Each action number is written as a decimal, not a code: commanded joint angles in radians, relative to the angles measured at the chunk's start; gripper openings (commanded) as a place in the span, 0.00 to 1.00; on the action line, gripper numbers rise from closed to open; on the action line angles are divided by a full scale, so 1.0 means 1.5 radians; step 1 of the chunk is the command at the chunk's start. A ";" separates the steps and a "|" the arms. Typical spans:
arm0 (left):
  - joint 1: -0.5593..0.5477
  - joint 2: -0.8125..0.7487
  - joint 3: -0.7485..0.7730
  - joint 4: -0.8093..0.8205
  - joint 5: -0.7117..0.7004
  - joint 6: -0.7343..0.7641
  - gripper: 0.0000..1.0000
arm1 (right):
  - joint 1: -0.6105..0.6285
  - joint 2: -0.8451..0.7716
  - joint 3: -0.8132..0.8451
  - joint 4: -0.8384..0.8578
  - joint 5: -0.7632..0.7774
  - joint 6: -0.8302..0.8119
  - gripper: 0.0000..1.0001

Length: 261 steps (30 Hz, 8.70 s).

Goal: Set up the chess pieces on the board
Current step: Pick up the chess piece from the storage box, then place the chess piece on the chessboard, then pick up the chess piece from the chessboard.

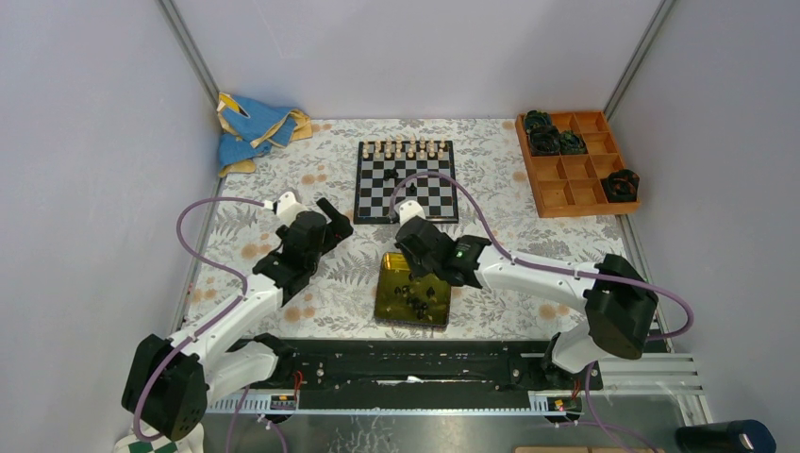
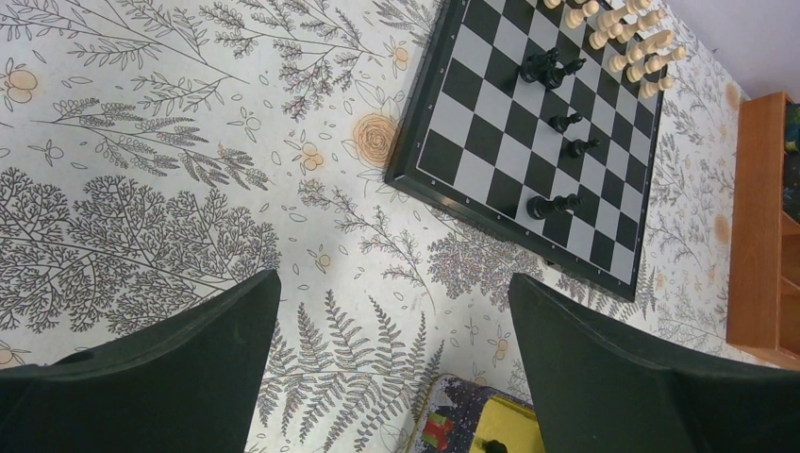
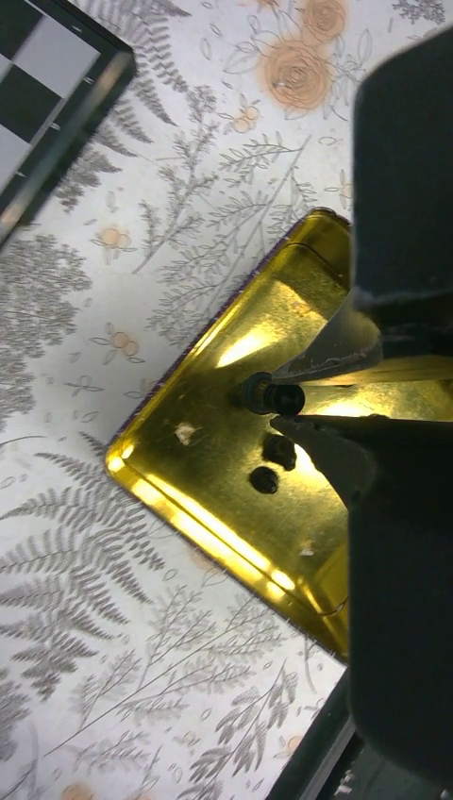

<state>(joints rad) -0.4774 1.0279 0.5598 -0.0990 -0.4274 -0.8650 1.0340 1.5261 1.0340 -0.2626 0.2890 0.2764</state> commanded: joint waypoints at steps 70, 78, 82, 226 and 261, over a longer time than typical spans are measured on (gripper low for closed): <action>-0.010 -0.003 -0.014 0.031 -0.013 -0.005 0.99 | -0.238 0.371 0.415 -0.012 -0.102 -0.090 0.00; -0.010 0.003 -0.013 0.034 -0.010 -0.006 0.99 | -0.245 0.384 0.421 -0.015 -0.108 -0.088 0.00; -0.010 0.005 -0.014 0.036 -0.011 -0.006 0.99 | -0.247 0.388 0.422 -0.017 -0.107 -0.087 0.00; 0.085 0.809 0.817 -0.119 0.249 0.362 0.40 | -0.411 0.353 0.418 0.143 0.047 0.025 0.49; 0.086 0.834 0.837 -0.119 0.253 0.358 0.17 | -0.411 0.365 0.433 0.136 0.048 0.020 0.48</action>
<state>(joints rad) -0.3462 2.2673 1.7725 -0.2844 -0.0502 -0.3275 0.4187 2.0754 1.6550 -0.0910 0.3496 0.3111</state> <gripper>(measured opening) 0.206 0.486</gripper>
